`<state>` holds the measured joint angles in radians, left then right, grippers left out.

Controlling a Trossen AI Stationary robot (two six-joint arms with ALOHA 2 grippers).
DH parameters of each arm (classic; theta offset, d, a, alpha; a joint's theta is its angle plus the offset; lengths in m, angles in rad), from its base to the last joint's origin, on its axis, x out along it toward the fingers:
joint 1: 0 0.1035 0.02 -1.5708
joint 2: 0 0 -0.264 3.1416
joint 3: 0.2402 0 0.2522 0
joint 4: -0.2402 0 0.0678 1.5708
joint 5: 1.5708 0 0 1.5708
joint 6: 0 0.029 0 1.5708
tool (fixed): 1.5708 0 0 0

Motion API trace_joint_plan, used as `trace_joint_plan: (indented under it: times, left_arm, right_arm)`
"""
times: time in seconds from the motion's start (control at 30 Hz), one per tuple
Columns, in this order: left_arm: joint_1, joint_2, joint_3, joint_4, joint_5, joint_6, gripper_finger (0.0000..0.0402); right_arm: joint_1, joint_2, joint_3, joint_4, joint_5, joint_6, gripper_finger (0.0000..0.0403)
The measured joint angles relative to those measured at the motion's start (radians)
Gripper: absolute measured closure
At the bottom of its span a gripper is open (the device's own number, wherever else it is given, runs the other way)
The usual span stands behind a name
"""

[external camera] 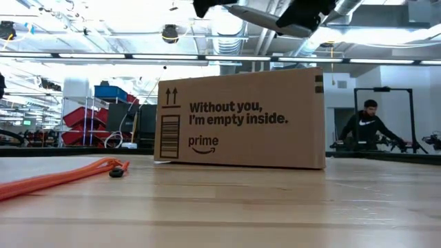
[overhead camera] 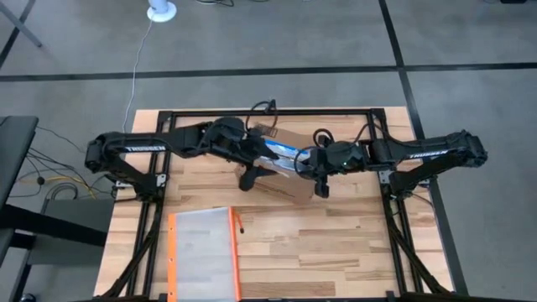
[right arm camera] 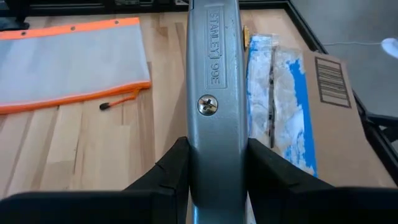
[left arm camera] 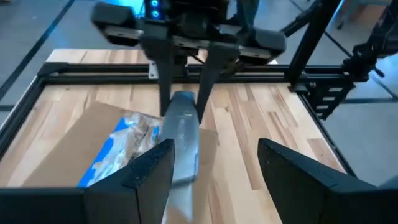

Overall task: Unpack boxes
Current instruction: Open the cardboard box with the silver cutter

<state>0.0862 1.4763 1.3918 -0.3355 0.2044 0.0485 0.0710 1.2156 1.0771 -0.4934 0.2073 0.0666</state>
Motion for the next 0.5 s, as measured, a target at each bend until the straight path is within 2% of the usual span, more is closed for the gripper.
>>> trace_joint_plan:
  times: [0.17,0.5]
  left_arm:
    - [-0.005,0.033,0.000,0.058,-0.020,0.052,0.0185]
    - [-0.004,0.054,0.000,0.058,-0.097,0.142,0.0185]
  right_arm:
    - [0.000,0.000,0.000,0.015,0.000,0.002,0.0304]
    - [0.001,0.000,0.000,0.023,-0.008,0.011,0.0304]
